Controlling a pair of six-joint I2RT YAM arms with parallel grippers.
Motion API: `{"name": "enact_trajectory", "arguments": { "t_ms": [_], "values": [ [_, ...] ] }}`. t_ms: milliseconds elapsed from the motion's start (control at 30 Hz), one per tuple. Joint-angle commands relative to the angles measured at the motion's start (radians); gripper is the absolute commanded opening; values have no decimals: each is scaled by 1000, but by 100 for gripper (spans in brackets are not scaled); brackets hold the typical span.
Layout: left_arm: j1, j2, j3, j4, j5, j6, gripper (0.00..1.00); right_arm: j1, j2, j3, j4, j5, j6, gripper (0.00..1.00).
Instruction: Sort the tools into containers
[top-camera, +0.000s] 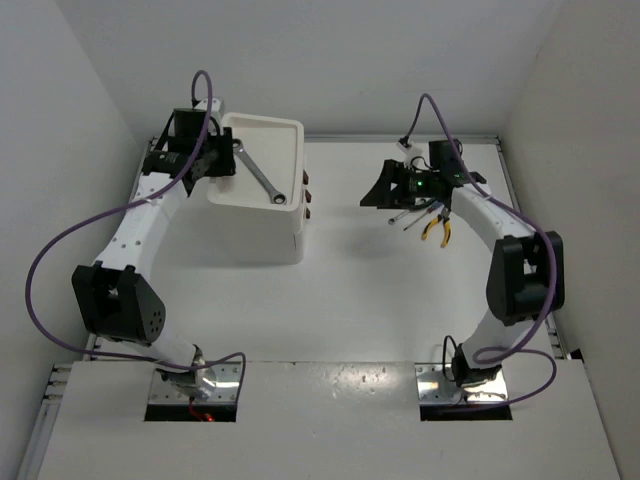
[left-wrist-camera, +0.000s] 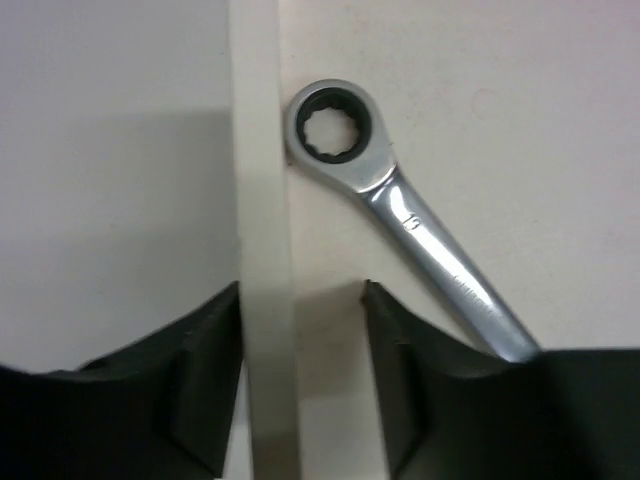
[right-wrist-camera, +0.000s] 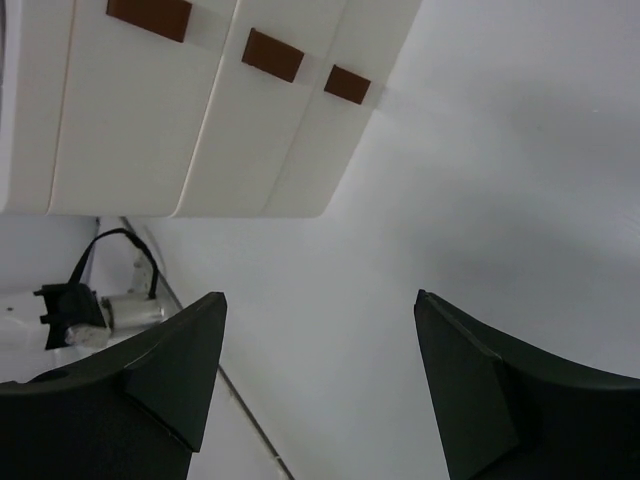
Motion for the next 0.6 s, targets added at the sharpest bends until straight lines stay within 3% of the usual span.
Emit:
{"name": "enact_trajectory", "arguments": {
  "t_ms": [0, 33, 67, 167, 267, 433, 567],
  "values": [
    [-1, 38, -6, -17, 143, -25, 58, -16, 120, -24, 103, -198, 85, 74],
    [12, 29, -6, -17, 155, -25, 74, -16, 153, -24, 115, -226, 103, 74],
    [13, 29, -6, -17, 155, -25, 79, -16, 208, -24, 129, -242, 123, 71],
    [13, 8, 3, -17, 166, -3, 89, -6, 260, -15, 201, -242, 202, 62],
    [13, -18, 3, -6, 166, 6, 96, 12, 320, -15, 295, -251, 304, 60],
    [22, -29, -6, 3, 178, 6, 97, 69, 410, -44, 613, -297, 574, 54],
    [22, -29, 3, -8, 119, 6, 83, 125, 513, -3, 867, -306, 795, 53]
  ]
}}
